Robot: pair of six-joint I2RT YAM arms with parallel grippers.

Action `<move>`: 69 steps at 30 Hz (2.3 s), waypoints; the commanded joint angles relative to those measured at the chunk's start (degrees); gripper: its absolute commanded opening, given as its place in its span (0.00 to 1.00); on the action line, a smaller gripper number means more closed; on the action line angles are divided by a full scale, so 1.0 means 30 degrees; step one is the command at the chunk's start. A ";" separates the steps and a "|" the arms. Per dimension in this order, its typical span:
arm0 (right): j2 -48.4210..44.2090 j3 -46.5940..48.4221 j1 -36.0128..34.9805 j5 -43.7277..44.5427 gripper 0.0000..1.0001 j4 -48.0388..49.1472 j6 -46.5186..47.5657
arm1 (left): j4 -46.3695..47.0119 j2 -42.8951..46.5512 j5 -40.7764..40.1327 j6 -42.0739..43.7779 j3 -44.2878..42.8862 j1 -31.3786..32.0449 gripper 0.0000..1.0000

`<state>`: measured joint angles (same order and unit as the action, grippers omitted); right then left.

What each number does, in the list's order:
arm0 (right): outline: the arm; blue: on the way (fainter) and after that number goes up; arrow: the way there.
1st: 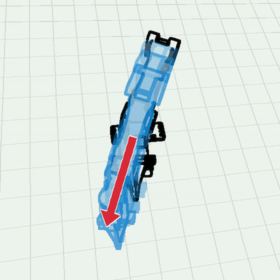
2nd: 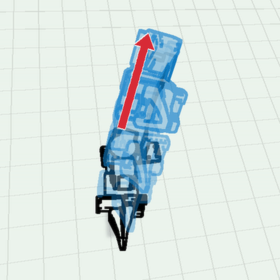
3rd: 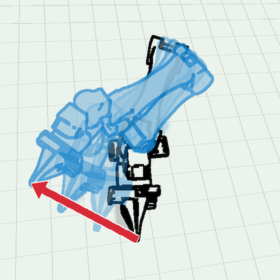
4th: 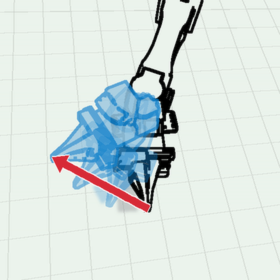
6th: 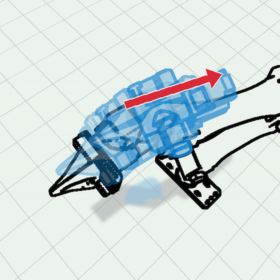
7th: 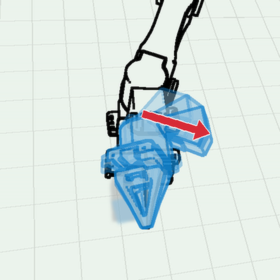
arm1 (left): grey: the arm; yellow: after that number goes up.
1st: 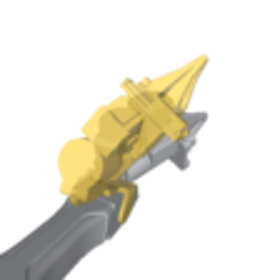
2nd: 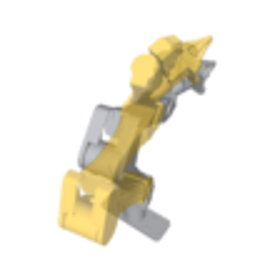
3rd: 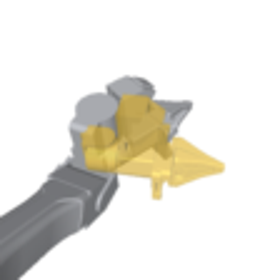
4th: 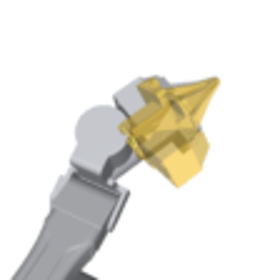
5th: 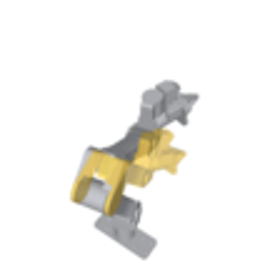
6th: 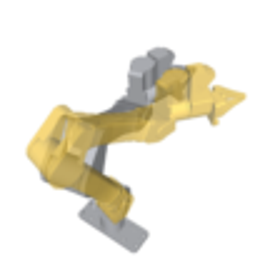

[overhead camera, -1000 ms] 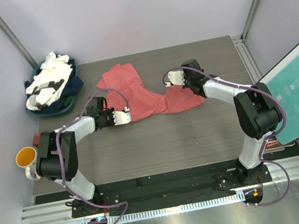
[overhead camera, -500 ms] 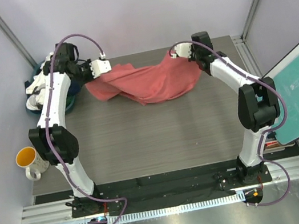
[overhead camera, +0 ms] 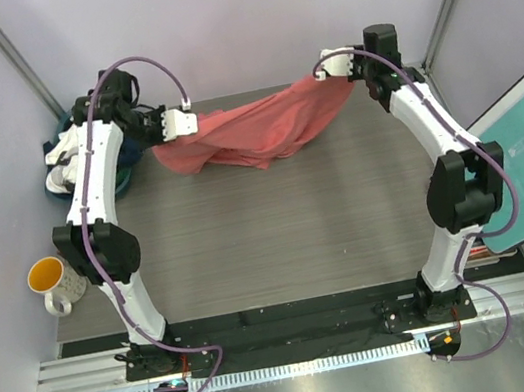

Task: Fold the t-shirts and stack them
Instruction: Flatten out the tshirt

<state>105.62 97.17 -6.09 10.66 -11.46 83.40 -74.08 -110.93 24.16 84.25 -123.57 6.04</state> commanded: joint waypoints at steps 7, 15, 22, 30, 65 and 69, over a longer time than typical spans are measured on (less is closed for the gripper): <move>-0.6057 -0.5260 -0.0050 -0.2875 0.01 -0.5724 0.0130 | -0.7092 0.3493 0.3625 0.0080 0.4188 0.0856 0.00; -0.6730 -0.8008 -0.1193 -0.2878 0.01 -0.7019 -0.1108 | -0.7063 0.2382 0.2554 0.1623 0.8109 0.2437 0.00; -0.6410 -0.9536 -0.1340 -0.3024 0.01 -0.7983 -0.1052 | -0.7092 0.0331 -0.0405 0.2795 1.1127 0.4164 0.00; -0.5238 -0.9450 -0.1487 -0.2322 0.01 -0.8571 -0.0962 | -0.6976 -0.4413 -0.3453 0.1220 0.9965 0.4929 0.00; -0.4065 -0.9215 -0.2043 -0.1267 0.01 -0.7575 -0.2164 | 1.8040 1.1635 -0.4099 -0.3825 2.7588 0.3552 1.00; -0.3919 -0.9039 -0.2160 -0.1296 0.01 -0.7575 -0.2251 | 1.9973 1.0790 -0.4129 -0.4146 2.8211 0.3639 1.00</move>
<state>93.60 67.85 -11.99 5.93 -35.16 77.58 -26.94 -77.54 12.25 71.57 -39.57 16.62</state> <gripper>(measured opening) 0.023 0.996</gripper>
